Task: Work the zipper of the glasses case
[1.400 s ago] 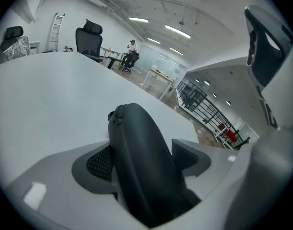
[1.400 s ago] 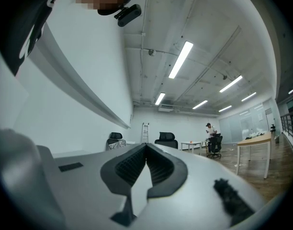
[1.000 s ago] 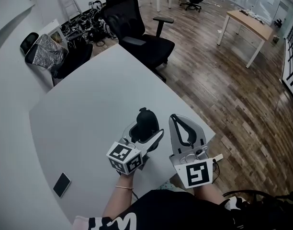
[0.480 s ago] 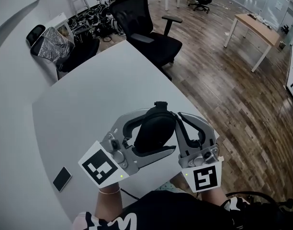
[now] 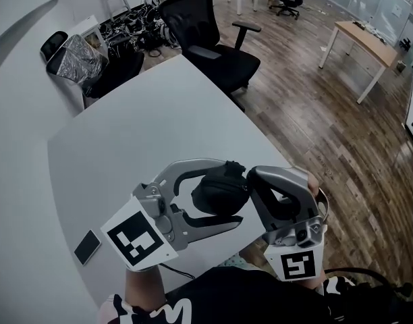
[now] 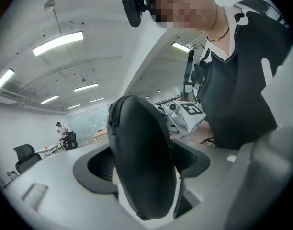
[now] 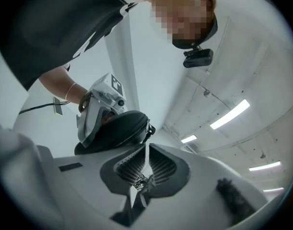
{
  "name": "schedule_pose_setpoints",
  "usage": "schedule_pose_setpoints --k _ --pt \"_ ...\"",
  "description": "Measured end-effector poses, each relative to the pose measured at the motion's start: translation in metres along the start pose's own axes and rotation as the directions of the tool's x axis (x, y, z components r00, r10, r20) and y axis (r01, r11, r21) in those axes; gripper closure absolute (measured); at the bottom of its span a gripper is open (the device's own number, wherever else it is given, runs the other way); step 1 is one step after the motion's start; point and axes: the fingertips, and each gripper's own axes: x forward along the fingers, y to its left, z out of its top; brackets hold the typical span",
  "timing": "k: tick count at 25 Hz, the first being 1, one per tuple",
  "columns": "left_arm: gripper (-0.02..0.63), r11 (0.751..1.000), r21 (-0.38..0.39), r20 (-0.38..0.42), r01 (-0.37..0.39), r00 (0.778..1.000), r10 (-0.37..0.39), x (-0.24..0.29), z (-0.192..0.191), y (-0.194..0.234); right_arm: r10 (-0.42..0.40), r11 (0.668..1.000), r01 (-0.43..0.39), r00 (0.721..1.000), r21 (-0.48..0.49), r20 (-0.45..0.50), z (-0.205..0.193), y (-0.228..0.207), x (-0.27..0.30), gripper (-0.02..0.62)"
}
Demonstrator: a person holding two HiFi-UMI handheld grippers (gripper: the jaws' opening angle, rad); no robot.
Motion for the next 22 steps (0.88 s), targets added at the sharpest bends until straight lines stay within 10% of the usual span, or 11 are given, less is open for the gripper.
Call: schedule_pose_setpoints --k 22 --pt "0.26 1.0 -0.008 -0.175 0.011 0.985 -0.012 -0.001 -0.028 -0.002 0.147 0.978 -0.138 0.988 -0.157 0.049 0.019 0.007 -0.008 0.586"
